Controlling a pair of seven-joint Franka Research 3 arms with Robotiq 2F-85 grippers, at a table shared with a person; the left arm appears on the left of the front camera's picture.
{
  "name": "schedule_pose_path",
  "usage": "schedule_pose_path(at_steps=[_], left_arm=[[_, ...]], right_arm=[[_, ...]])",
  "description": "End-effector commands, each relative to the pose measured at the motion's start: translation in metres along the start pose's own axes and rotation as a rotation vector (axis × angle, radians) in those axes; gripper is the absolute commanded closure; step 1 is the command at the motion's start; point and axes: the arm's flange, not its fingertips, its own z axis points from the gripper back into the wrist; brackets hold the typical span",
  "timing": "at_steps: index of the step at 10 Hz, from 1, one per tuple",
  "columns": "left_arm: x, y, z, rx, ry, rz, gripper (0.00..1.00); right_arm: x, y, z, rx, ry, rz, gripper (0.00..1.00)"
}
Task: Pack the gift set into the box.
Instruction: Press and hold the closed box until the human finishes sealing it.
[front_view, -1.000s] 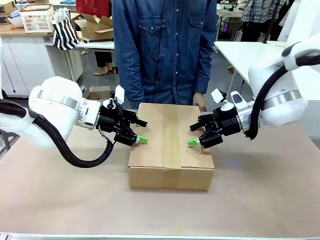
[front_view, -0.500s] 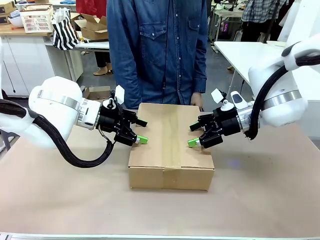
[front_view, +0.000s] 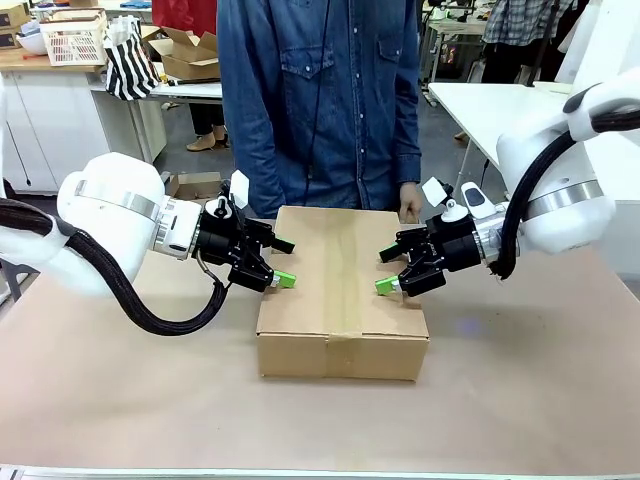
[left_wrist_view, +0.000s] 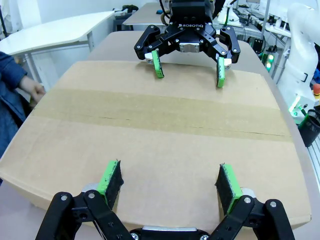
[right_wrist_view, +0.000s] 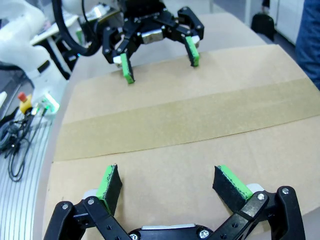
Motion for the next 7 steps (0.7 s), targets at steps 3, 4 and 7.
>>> schedule_pose_path(at_steps=[3, 4, 7], left_arm=[[-0.001, 0.000, 0.001, 0.002, 0.001, 0.000, 0.00], [-0.001, 0.000, 0.001, 0.002, 0.001, 0.000, 0.00], [0.025, 0.000, 0.006, -0.057, -0.051, 0.102, 0.00]], right_arm=[[-0.004, 0.004, 0.001, -0.004, 0.012, -0.004, 0.00], [-0.004, 0.004, 0.001, -0.004, 0.012, -0.004, 0.00], [0.015, 0.009, 0.014, 0.006, 0.015, -0.121, 0.00]])
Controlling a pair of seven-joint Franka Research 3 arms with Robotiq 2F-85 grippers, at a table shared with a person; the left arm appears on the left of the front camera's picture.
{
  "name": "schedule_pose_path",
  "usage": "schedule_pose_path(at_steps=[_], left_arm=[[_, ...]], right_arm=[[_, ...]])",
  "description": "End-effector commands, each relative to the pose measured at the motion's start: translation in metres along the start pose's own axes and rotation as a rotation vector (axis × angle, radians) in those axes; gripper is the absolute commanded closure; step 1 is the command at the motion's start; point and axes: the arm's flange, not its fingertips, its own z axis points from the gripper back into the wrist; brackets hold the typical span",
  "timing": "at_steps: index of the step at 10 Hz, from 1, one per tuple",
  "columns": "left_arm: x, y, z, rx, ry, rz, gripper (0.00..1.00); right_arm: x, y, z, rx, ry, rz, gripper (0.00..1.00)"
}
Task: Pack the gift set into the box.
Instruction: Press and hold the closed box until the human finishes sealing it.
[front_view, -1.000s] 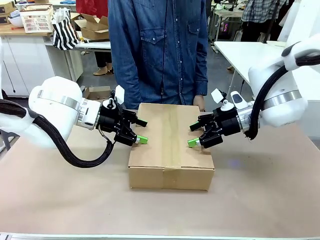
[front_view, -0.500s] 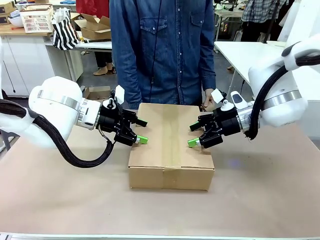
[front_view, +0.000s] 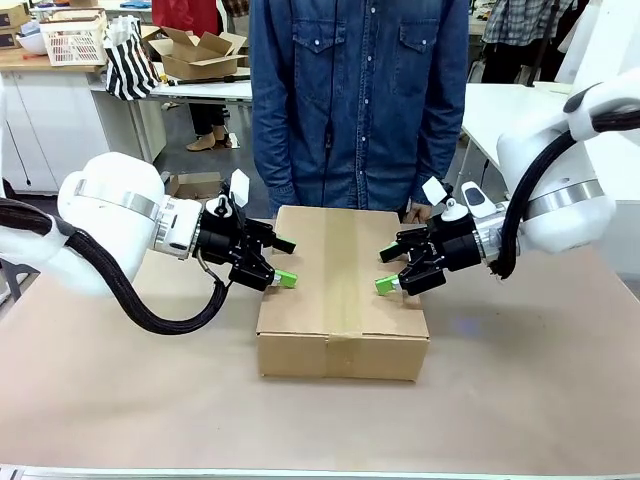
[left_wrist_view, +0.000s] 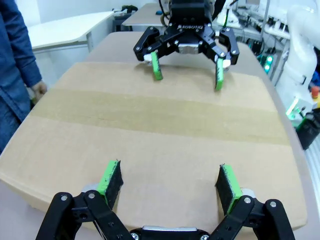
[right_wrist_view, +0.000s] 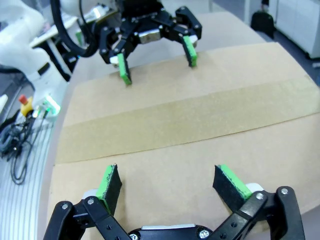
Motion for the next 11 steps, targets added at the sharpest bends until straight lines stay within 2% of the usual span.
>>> schedule_pose_path(at_steps=[1, 3, 4, 5, 6, 7, 8, 9, 10, 11], left_arm=[[0.045, -0.001, 0.016, -0.064, -0.073, 0.143, 0.00], [0.081, -0.014, 0.051, -0.135, -0.219, 0.404, 0.00], [0.081, -0.022, 0.069, -0.217, -0.230, 0.555, 0.00], [0.072, -0.028, 0.092, -0.196, -0.155, 0.624, 0.00], [0.052, -0.034, 0.116, -0.211, -0.139, 0.690, 0.00], [0.028, -0.042, 0.133, -0.295, -0.166, 0.797, 0.00], [-0.005, -0.053, 0.142, -0.411, -0.186, 1.053, 0.00], [-0.027, -0.051, 0.146, -0.424, -0.204, 1.174, 0.00], [0.015, -0.050, 0.132, -0.305, -0.173, 0.868, 0.00], [0.015, -0.050, 0.132, -0.305, -0.173, 0.868, 0.00]], right_arm=[[0.024, 0.023, 0.033, 0.058, -0.023, -0.257, 0.00], [0.027, 0.055, 0.098, 0.130, -0.102, -0.575, 0.00], [0.014, 0.059, 0.126, 0.128, -0.136, -0.698, 0.00], [-0.006, 0.058, 0.158, 0.114, -0.206, -0.767, 0.00], [-0.030, 0.055, 0.188, 0.092, -0.320, -0.805, 0.00], [-0.052, 0.051, 0.208, 0.073, -0.431, -0.791, 0.00], [-0.063, 0.041, 0.209, 0.001, -0.459, -0.747, 0.00], [-0.032, 0.046, 0.200, 0.089, -0.306, -0.806, 0.00], [-0.032, 0.046, 0.200, 0.089, -0.306, -0.806, 0.00], [-0.032, 0.046, 0.200, 0.089, -0.306, -0.806, 0.00]])
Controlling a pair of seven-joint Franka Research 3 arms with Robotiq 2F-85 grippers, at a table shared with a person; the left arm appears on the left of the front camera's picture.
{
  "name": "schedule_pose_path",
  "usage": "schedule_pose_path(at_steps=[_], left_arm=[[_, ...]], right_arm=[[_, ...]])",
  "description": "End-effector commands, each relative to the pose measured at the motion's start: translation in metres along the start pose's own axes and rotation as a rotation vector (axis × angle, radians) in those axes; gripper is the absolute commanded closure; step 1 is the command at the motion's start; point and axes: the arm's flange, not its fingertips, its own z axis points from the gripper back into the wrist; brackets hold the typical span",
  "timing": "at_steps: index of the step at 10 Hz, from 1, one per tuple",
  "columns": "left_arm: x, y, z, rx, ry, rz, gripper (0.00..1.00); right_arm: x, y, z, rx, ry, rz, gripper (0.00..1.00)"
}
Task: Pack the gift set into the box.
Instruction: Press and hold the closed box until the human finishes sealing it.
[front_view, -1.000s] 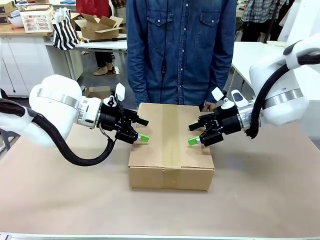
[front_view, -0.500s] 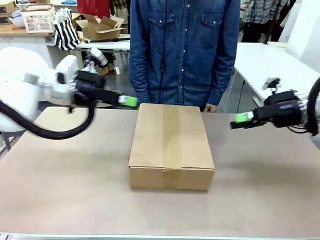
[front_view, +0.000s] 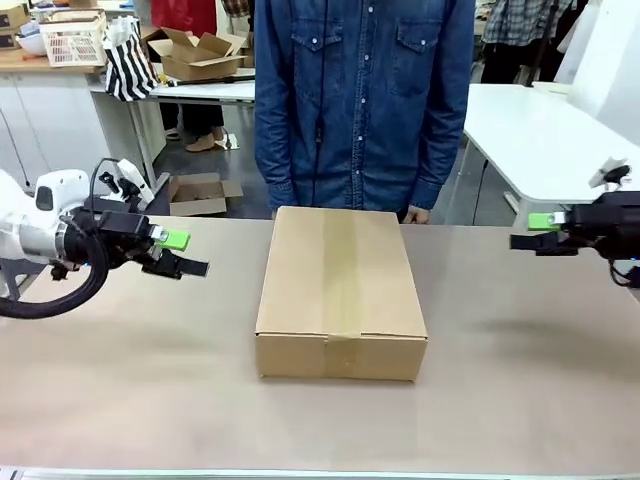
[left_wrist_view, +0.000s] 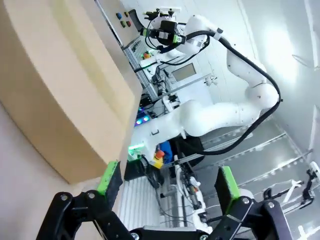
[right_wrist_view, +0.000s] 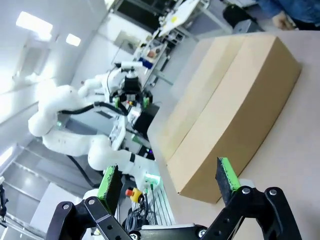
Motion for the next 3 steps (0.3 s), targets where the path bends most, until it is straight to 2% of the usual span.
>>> schedule_pose_path(at_steps=[1, 3], left_arm=[[0.0194, -0.0152, -0.0145, 0.055, 0.007, -0.115, 0.00], [0.0194, -0.0152, -0.0145, 0.055, 0.007, -0.115, 0.00]], right_arm=[[0.0040, 0.0096, -0.0087, -0.006, 0.032, -0.006, 0.00], [0.0040, 0.0096, -0.0087, -0.006, 0.032, -0.006, 0.00]])
